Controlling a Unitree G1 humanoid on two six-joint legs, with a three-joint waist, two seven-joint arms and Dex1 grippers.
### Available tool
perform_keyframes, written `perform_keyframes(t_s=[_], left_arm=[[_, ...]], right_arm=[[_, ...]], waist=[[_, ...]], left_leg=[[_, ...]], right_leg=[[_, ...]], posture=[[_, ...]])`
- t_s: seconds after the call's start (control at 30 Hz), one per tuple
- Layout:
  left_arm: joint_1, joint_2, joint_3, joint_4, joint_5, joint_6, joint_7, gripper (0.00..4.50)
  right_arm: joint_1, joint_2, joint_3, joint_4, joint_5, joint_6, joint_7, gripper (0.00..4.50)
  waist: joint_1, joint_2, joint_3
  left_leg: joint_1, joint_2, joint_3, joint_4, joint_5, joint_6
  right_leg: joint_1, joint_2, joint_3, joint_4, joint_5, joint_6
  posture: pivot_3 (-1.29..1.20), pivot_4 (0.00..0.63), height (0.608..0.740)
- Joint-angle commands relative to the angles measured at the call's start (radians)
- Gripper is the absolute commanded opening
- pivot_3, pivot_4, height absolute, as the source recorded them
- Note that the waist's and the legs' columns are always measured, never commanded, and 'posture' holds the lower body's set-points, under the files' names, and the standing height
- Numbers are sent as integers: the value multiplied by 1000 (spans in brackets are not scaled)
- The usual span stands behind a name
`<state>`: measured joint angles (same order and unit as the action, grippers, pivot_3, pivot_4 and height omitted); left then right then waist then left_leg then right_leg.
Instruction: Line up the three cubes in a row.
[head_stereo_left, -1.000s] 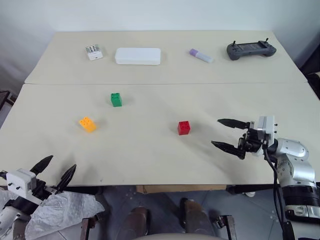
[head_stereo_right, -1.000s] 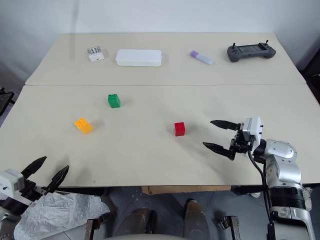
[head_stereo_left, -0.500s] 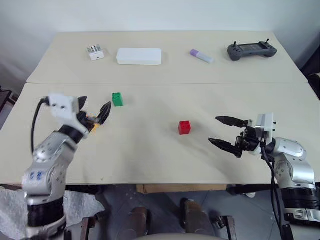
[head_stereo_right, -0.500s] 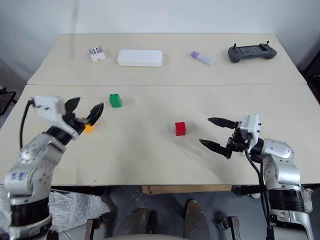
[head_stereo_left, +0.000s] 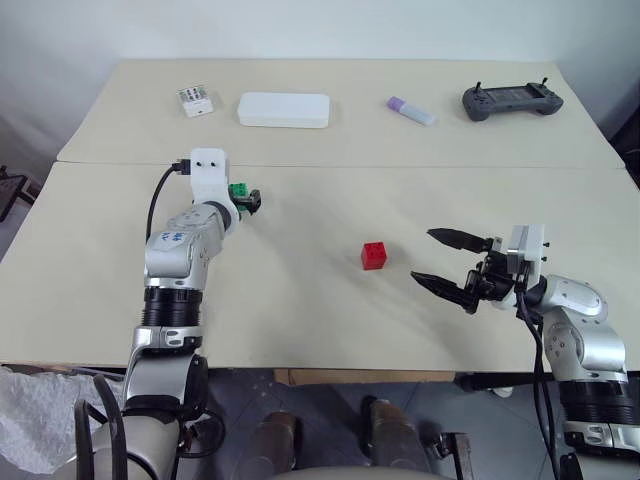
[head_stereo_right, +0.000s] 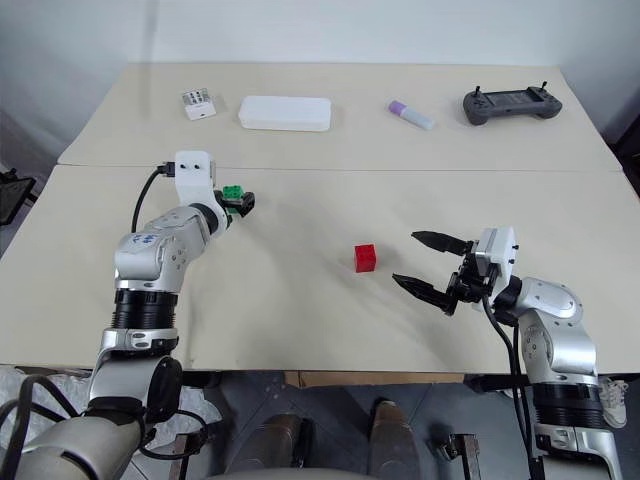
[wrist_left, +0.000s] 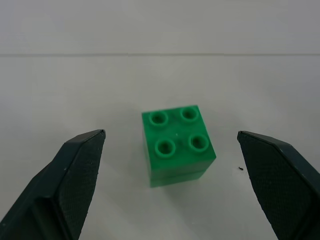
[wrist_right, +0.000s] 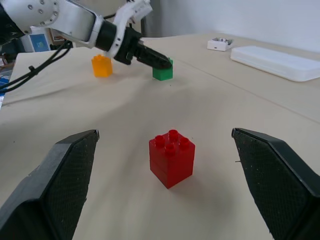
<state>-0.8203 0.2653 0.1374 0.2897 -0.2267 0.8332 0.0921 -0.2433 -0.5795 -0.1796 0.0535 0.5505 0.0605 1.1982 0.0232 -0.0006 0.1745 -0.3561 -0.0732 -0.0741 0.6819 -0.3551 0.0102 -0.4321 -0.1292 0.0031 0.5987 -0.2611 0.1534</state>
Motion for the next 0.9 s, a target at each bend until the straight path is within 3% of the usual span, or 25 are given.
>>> perform_keyframes(t_s=[0.03, 0.13, 0.4, 0.47, 0.63, 0.8, 0.9], left_arm=[[-54, -9, 0, 53, 18, -22, -20, 4500], [-61, -9, -7, 71, 26, -21, -37, 4500], [-40, 18, -28, 90, 46, -60, -126, 2222], [-26, 37, -37, 70, 23, -121, -229, 1578], [85, 190, -175, -1, -26, -526, -859, 1492], [101, 234, -210, 82, -62, -770, -1216, 1492], [37, 239, -273, 253, 5, -938, -1380, 1492]], right_arm=[[24, 16, -20, -62, 16, -20, -28, 4465], [36, 20, -19, -74, 15, -22, -39, 4465], [54, 20, -19, -69, 14, -35, -50, 4500], [60, 17, -31, -73, 14, -41, -61, 4500], [148, -45, -116, -109, 39, -34, -48, 4500], [224, -101, -170, -134, 61, -12, -19, 4500], [257, -130, -199, -142, 72, 2, -7, 4500]], waist=[[2, 0, 0], [1, 0, 0], [1, -1, 0], [-1, -1, 0], [0, -1, 0], [3, -1, 0], [3, -1, 0]], left_leg=[[0, 0, 0, 0, 0, 0], [0, 0, 0, 0, 0, 0], [0, 0, 0, 0, 0, 0], [0, 0, 0, 0, 0, 0], [0, 0, 1, -1, 0, 0], [0, 1, 0, 0, 0, 0], [0, 0, 1, 0, 0, 1]], right_leg=[[0, 0, 0, 0, 0, 0], [0, 0, 0, 0, 0, 0], [0, 0, 0, 0, 0, 0], [0, 0, 0, 0, 0, 0], [0, 0, 0, -1, 0, 0], [3, -1, -1, -8, 0, 1], [4, -1, -1, -7, 1, 1]], posture=[[0, 150, 740], [0, 150, 740], [0, 150, 740], [0, 150, 740], [0, 150, 740], [0, 150, 740], [0, 150, 740]])
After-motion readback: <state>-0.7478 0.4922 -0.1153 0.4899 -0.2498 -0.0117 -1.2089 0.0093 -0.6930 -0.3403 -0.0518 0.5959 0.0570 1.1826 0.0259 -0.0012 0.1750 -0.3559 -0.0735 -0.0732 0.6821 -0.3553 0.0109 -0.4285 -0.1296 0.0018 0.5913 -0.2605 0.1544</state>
